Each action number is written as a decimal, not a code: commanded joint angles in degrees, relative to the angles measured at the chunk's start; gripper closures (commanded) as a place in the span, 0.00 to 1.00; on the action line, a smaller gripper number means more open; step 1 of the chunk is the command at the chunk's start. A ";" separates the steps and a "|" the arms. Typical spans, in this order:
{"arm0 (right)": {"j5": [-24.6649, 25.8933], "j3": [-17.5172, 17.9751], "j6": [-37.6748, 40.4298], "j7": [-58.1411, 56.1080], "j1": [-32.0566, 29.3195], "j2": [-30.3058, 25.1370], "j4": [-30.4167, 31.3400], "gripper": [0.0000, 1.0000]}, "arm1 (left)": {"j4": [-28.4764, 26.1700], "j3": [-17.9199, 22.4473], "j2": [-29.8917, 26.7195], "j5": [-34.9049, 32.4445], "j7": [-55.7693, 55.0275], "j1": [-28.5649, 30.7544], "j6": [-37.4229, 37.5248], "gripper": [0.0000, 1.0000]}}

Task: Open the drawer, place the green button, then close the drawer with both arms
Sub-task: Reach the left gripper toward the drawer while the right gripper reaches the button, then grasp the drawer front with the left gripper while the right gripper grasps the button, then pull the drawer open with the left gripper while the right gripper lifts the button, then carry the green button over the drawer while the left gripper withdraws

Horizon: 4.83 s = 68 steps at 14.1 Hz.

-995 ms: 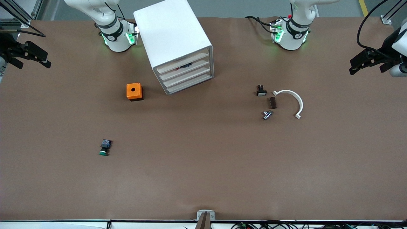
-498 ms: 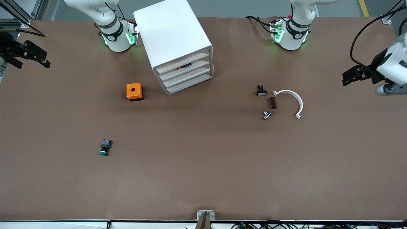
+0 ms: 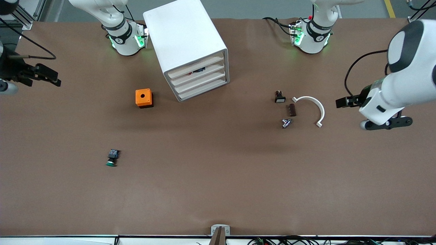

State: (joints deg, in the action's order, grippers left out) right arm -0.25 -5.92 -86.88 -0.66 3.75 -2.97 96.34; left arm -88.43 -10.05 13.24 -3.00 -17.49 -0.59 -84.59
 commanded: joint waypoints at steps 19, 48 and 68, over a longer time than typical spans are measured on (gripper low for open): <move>-5.64 0.47 -40.90 9.26 -2.62 23.07 11.06 0.00 | 8.63 -0.14 30.70 21.76 -83.11 -26.74 -7.07 0.00; -6.08 0.56 -57.79 14.72 3.46 39.71 9.48 0.96 | 9.68 2.40 41.60 58.29 -114.71 -33.16 -13.41 1.00; -12.23 3.98 -34.32 65.12 21.71 24.59 4.29 1.00 | 17.06 16.79 37.39 57.67 -98.62 -24.19 -13.67 0.01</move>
State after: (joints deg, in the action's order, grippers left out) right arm -11.25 -1.60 -120.73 57.33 21.20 22.91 99.66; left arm -71.94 3.16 52.80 55.30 -116.69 -23.86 -97.94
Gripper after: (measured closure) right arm 0.581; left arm 0.004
